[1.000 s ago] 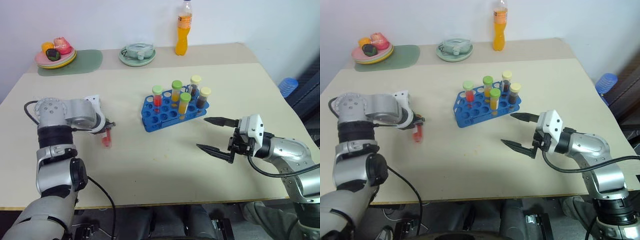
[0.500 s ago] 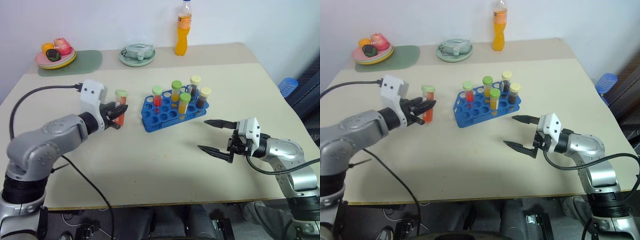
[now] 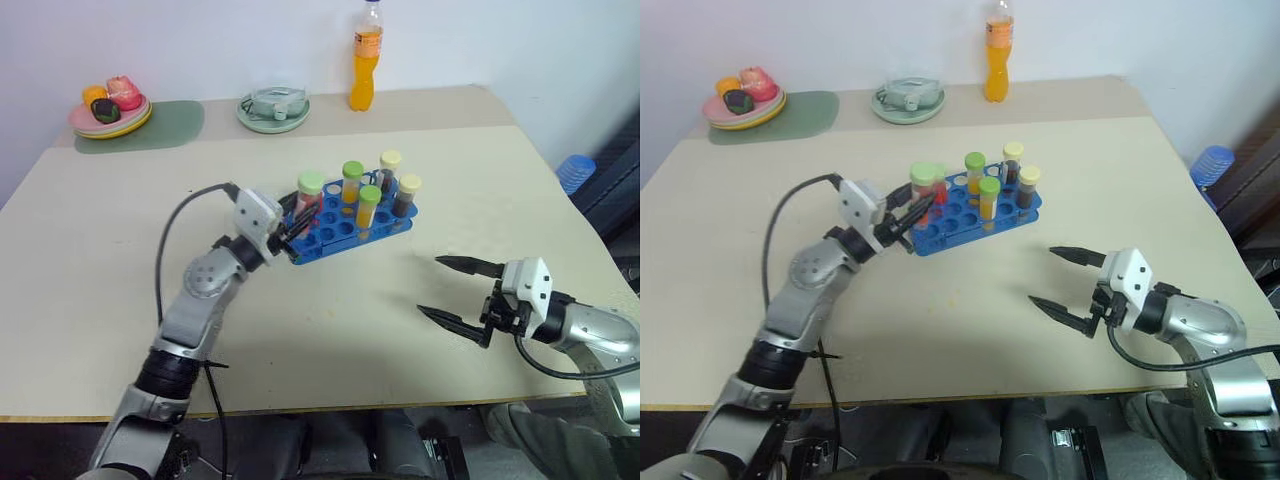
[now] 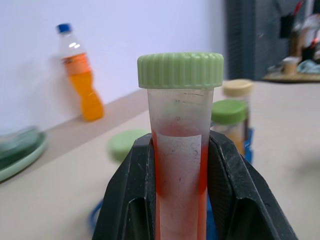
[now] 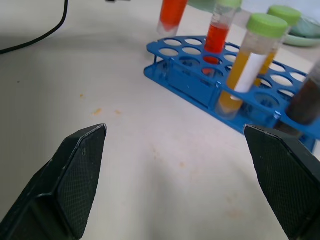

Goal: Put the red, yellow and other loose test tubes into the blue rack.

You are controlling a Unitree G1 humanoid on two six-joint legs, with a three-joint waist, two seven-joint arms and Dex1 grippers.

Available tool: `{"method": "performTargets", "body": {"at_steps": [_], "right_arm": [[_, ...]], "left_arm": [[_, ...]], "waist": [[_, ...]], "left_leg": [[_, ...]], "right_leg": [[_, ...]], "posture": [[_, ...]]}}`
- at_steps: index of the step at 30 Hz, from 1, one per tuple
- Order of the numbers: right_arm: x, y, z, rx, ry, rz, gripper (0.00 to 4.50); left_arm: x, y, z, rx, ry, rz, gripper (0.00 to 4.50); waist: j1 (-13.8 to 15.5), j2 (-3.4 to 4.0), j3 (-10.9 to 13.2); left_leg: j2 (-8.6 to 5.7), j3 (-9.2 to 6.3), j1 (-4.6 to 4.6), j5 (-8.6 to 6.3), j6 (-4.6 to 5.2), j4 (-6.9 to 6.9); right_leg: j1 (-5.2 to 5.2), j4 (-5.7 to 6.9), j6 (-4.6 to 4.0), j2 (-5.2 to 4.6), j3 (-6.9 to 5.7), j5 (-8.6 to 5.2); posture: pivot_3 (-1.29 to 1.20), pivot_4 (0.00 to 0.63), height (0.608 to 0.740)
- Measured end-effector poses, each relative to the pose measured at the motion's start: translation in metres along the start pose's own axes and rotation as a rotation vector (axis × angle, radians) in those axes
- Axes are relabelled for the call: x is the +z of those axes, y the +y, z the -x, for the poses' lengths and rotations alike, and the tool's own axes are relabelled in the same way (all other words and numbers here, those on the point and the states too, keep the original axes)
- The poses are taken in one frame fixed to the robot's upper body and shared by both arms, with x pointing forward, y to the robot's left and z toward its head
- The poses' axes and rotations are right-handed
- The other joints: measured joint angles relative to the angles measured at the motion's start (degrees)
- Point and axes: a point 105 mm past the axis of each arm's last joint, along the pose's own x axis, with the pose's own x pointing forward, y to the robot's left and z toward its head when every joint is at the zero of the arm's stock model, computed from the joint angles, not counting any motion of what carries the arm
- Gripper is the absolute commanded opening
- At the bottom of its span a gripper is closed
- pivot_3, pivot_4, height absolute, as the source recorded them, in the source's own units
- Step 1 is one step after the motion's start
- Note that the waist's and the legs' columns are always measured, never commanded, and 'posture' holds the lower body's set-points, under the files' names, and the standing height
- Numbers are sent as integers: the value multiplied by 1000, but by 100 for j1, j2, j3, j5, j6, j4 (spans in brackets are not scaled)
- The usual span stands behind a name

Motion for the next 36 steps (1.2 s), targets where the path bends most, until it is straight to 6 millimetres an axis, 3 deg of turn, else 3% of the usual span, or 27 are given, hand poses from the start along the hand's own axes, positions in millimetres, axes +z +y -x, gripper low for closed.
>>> {"method": "performTargets", "body": {"at_steps": [7,11,26,34,35,36], "right_arm": [[12,2,8,-29,14,4,4500],[14,2,9,-39,16,-14,4500],[20,-5,8,-57,14,3,4500],[20,-6,8,-61,16,3,4500],[20,-6,8,-62,16,3,4500],[20,-6,8,-62,16,3,4500]], "left_arm": [[-9,-6,-18,-7,-45,2,768],[-21,-9,-19,4,-37,12,768],[-38,-24,-24,-33,-42,46,768],[-46,-22,-25,-17,-24,81,768],[-47,-22,-25,-18,-23,100,1804],[-48,-22,-24,-26,-18,116,2195]], "waist": [[10,-2,1],[6,-3,1],[16,-5,0],[18,-5,1],[18,-5,1],[16,-5,1]], "left_leg": [[-1,0,1,0,1,3],[-1,-1,1,0,2,2],[-1,-2,2,-1,2,3],[-1,-2,2,-2,4,4],[-1,-2,2,-2,4,4],[-1,-2,2,-2,4,4]], "right_leg": [[3,1,1,0,0,0],[2,1,1,0,0,0],[6,0,1,0,-3,0],[6,0,1,0,-3,0],[6,0,1,0,-3,0],[6,0,1,0,-3,0]], "posture": [[0,150,740],[0,150,740],[0,150,740],[0,150,740],[0,150,740],[0,150,740]]}}
